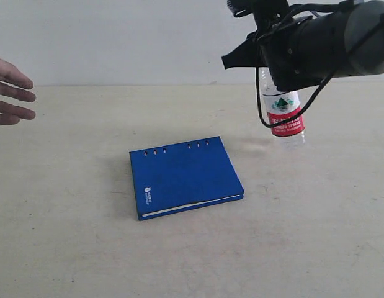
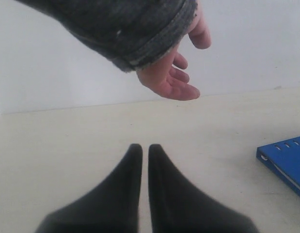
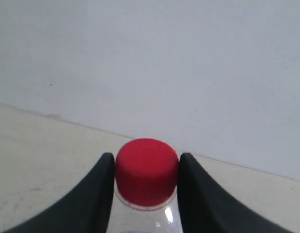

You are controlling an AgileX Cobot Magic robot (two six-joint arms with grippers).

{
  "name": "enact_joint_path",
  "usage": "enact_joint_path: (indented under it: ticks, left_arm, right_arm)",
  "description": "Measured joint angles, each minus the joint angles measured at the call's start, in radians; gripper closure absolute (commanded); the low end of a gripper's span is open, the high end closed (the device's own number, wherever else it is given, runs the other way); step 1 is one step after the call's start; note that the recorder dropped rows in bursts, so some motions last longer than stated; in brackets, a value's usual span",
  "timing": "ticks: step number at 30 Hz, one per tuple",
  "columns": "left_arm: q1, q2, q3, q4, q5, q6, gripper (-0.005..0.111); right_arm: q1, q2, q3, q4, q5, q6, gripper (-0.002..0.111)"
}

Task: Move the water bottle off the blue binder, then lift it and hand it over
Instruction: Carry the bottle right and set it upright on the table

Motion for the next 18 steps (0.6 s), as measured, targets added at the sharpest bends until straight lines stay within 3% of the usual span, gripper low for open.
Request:
enact_joint_path:
  ticks: [11, 18]
  left_arm:
    - [0.0, 0.0, 0.0, 0.0, 0.0, 0.0, 0.102]
    - [0.0, 0.0, 0.0, 0.0, 0.0, 0.0, 0.102]
  right_arm:
    - [0.0, -0.03, 0.0, 0.002, 0.09, 0.051, 0.108]
    - [0.0, -0.03, 0.0, 0.047, 0.092, -0.096, 0.108]
